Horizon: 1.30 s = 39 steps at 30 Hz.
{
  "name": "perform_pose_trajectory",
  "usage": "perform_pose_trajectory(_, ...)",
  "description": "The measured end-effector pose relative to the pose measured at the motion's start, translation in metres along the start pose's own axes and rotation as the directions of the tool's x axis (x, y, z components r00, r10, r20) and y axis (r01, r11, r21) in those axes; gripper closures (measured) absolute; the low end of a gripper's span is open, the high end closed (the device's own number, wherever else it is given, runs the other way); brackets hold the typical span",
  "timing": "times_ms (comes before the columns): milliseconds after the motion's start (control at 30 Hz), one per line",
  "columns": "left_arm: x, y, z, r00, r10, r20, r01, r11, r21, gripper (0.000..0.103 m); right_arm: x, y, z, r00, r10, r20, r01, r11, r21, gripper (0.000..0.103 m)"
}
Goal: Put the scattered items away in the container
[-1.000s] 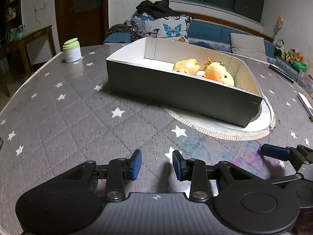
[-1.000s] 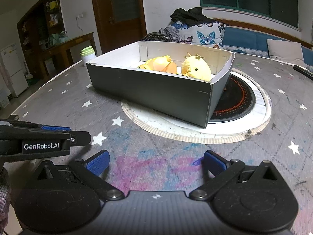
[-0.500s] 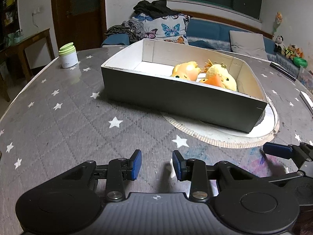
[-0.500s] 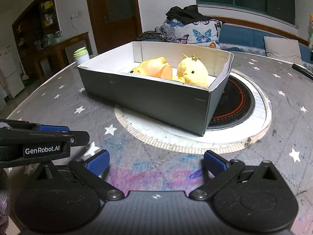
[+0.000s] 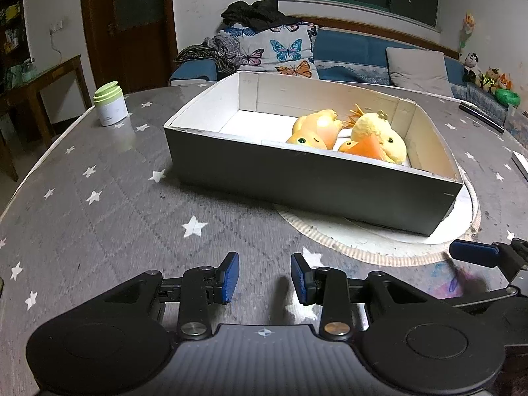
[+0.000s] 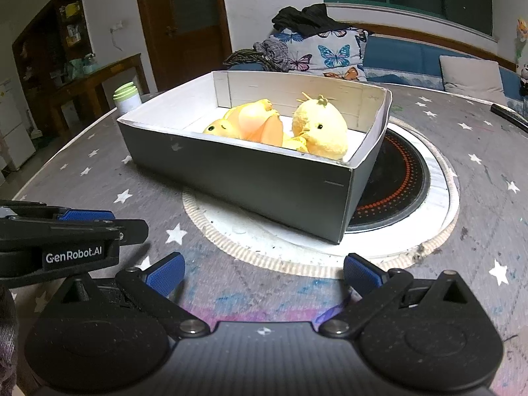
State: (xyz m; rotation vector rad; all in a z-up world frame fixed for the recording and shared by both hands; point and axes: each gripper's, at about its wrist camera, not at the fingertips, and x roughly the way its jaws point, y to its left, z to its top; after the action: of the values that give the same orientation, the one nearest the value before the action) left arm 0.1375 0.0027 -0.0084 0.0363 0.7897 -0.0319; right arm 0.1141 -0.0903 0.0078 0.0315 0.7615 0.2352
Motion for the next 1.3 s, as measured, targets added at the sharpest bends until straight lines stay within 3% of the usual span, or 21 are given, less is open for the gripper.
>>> perform_pose_trajectory(1167,0.022,-0.012,0.024,1.000,-0.007,0.029,0.005,0.997,0.074,0.066,0.017,-0.007,0.013,0.998,-0.050,-0.032,0.051,0.997,0.052,0.000)
perform_pose_trajectory(1300,0.020,-0.012,0.025,0.999,-0.014,0.037,0.011,0.998,0.067,0.070,0.017,-0.009,0.014,0.998,-0.057,-0.030,0.058,0.996,0.061,0.000)
